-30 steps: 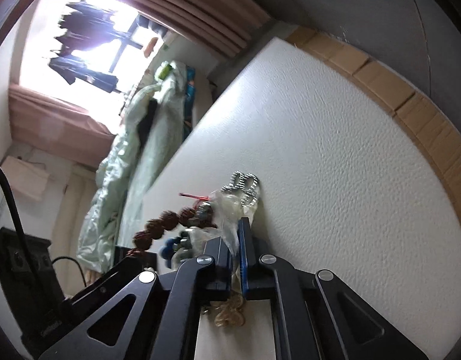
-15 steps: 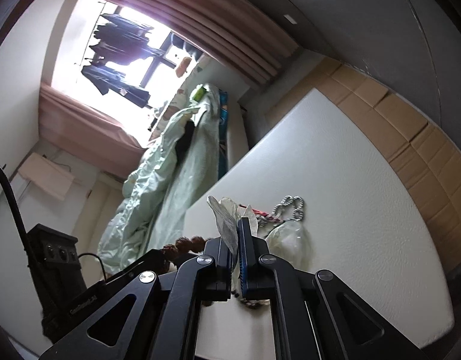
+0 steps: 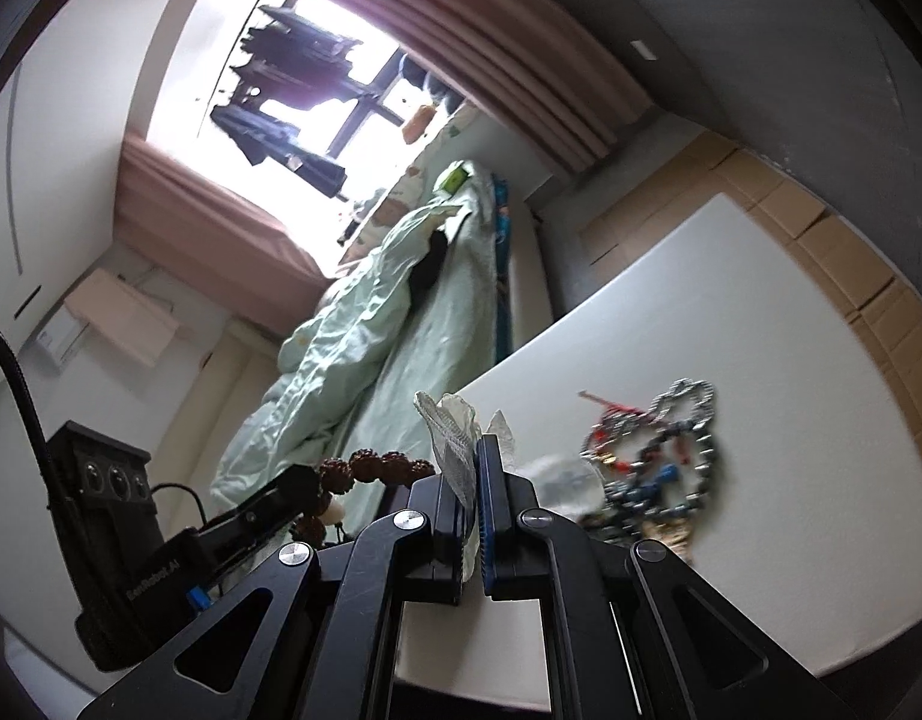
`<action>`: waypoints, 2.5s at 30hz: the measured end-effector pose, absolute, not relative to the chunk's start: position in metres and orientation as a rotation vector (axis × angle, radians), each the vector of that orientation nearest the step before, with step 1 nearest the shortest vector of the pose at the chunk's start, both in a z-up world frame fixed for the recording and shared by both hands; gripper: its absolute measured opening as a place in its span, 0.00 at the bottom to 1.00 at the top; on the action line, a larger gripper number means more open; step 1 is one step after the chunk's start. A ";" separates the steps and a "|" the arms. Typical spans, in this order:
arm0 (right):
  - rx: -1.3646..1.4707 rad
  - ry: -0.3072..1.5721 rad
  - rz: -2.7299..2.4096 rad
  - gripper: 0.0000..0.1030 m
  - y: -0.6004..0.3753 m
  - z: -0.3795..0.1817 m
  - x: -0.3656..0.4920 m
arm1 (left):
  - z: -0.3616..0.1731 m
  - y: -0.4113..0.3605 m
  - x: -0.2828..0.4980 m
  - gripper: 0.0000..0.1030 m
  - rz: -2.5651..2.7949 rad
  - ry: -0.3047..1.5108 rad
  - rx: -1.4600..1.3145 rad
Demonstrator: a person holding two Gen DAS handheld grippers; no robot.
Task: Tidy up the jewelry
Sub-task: 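Grasp the brown bead bracelet with the left tool and lift it, then carry the brown bead bracelet over the black box and open the left tool, then move the left tool back to the pile and grasp the blue beaded bracelet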
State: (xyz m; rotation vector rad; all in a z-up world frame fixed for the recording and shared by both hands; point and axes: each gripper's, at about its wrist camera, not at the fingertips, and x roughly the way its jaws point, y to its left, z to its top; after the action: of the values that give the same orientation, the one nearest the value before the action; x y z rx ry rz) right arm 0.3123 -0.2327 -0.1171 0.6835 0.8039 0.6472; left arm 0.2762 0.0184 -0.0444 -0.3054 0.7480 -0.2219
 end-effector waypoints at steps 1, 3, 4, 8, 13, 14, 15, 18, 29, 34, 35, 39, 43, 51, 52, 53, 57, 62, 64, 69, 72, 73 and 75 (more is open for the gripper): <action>0.680 0.809 0.660 0.05 -0.225 -0.116 0.312 | -0.042 0.023 0.273 0.22 -0.216 0.742 -0.309; 0.674 0.815 0.678 0.05 -0.216 -0.116 0.309 | -0.040 0.031 0.268 0.22 -0.204 0.733 -0.314; 0.667 0.819 0.687 0.05 -0.209 -0.115 0.309 | -0.038 0.037 0.266 0.22 -0.197 0.727 -0.317; 0.646 0.835 0.720 0.05 -0.179 -0.112 0.309 | -0.035 0.061 0.258 0.22 -0.169 0.710 -0.328; 0.602 0.859 0.766 0.05 -0.132 -0.107 0.311 | -0.034 0.088 0.252 0.22 -0.138 0.704 -0.338; 0.588 0.863 0.772 0.05 -0.124 -0.106 0.312 | -0.033 0.094 0.250 0.22 -0.128 0.701 -0.335; 0.577 0.868 0.784 0.05 -0.113 -0.104 0.313 | -0.032 0.100 0.248 0.22 -0.117 0.697 -0.332; 0.559 0.877 0.804 0.05 -0.090 -0.101 0.317 | -0.032 0.116 0.244 0.22 -0.097 0.691 -0.334; 0.453 0.931 0.833 0.52 -0.035 -0.112 0.322 | -0.040 0.158 0.238 0.22 -0.038 0.698 -0.348; 0.479 0.912 0.833 0.67 -0.051 -0.114 0.316 | -0.046 0.154 0.248 0.22 -0.059 0.708 -0.357; 0.486 0.919 0.822 0.67 -0.059 -0.117 0.317 | -0.047 0.151 0.251 0.22 -0.068 0.710 -0.358; 0.509 0.929 0.760 0.67 -0.092 -0.125 0.318 | -0.054 0.140 0.261 0.22 -0.092 0.724 -0.357; 0.562 0.945 0.753 0.67 -0.123 -0.130 0.319 | -0.064 0.128 0.273 0.22 -0.117 0.748 -0.363; 0.577 0.915 0.698 0.67 -0.169 -0.123 0.315 | -0.091 0.114 0.296 0.28 -0.012 0.858 -0.324; 0.573 0.913 0.695 0.67 -0.175 -0.122 0.314 | -0.098 0.116 0.300 0.31 0.032 0.895 -0.310; 0.563 0.910 0.689 0.67 -0.181 -0.122 0.313 | -0.104 0.119 0.304 0.32 0.057 0.928 -0.313; 0.543 0.914 0.643 0.67 -0.208 -0.125 0.313 | -0.108 0.117 0.305 0.45 0.064 0.951 -0.327; 0.535 0.920 0.574 0.67 -0.239 -0.128 0.315 | -0.099 0.093 0.307 0.61 0.001 0.919 -0.312; 0.538 0.918 0.560 0.67 -0.248 -0.128 0.314 | -0.098 0.080 0.311 0.61 -0.034 0.924 -0.303; 0.518 0.937 0.519 0.67 -0.263 -0.133 0.316 | -0.100 0.046 0.318 0.61 -0.120 0.932 -0.284; 0.520 0.953 0.501 0.67 -0.270 -0.140 0.318 | -0.104 0.033 0.321 0.61 -0.152 0.937 -0.263; 0.521 0.959 0.498 0.67 -0.273 -0.142 0.318 | -0.107 0.027 0.323 0.61 -0.171 0.947 -0.253; 0.523 0.969 0.492 0.67 -0.278 -0.147 0.318 | -0.112 0.017 0.327 0.61 -0.200 0.960 -0.237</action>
State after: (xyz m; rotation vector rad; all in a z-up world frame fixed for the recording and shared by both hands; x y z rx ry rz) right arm 0.3178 -0.2776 -0.1470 0.5233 0.9689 0.4916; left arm 0.3270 0.0168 -0.1117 -0.2375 0.9597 -0.2002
